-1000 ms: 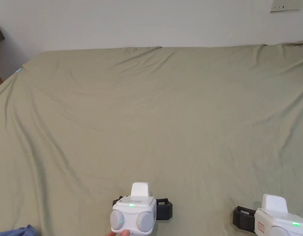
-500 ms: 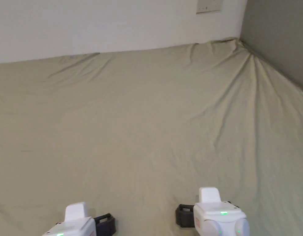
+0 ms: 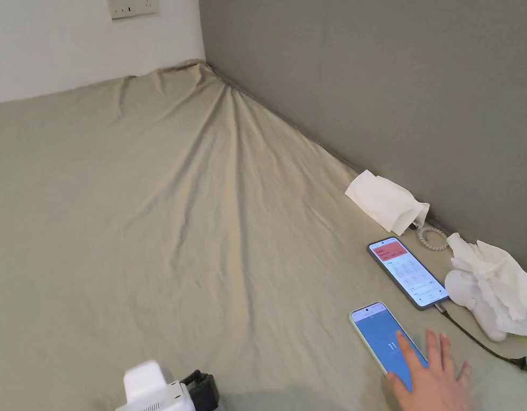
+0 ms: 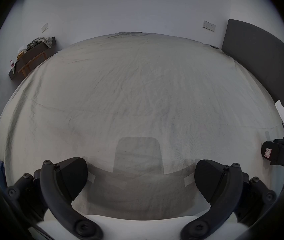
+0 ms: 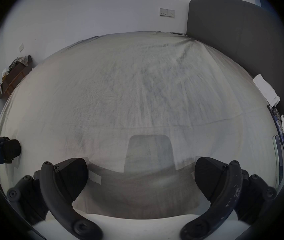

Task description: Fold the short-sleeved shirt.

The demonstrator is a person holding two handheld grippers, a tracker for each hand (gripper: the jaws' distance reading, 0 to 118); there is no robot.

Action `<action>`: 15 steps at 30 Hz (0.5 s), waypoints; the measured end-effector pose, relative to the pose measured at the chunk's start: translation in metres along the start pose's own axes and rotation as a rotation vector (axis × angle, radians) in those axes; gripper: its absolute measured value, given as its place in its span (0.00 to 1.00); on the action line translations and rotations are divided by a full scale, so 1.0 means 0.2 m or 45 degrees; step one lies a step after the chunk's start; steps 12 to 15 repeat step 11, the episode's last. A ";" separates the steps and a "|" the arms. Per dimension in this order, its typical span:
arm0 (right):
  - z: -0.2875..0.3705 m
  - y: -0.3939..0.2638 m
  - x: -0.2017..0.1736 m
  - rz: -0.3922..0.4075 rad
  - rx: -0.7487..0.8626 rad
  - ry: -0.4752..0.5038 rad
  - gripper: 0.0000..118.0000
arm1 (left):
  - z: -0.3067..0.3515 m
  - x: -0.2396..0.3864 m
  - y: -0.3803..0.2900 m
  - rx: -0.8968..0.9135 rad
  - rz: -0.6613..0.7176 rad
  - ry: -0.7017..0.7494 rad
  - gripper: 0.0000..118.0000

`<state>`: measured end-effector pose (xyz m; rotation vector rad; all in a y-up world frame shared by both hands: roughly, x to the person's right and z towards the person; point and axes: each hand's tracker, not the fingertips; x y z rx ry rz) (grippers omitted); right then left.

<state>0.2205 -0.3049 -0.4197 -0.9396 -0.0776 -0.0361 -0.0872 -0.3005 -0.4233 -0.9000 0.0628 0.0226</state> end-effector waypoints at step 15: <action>0.00 0.00 0.00 0.000 -0.001 0.000 1.00 | -0.01 -0.01 0.00 -0.001 0.001 -0.002 1.00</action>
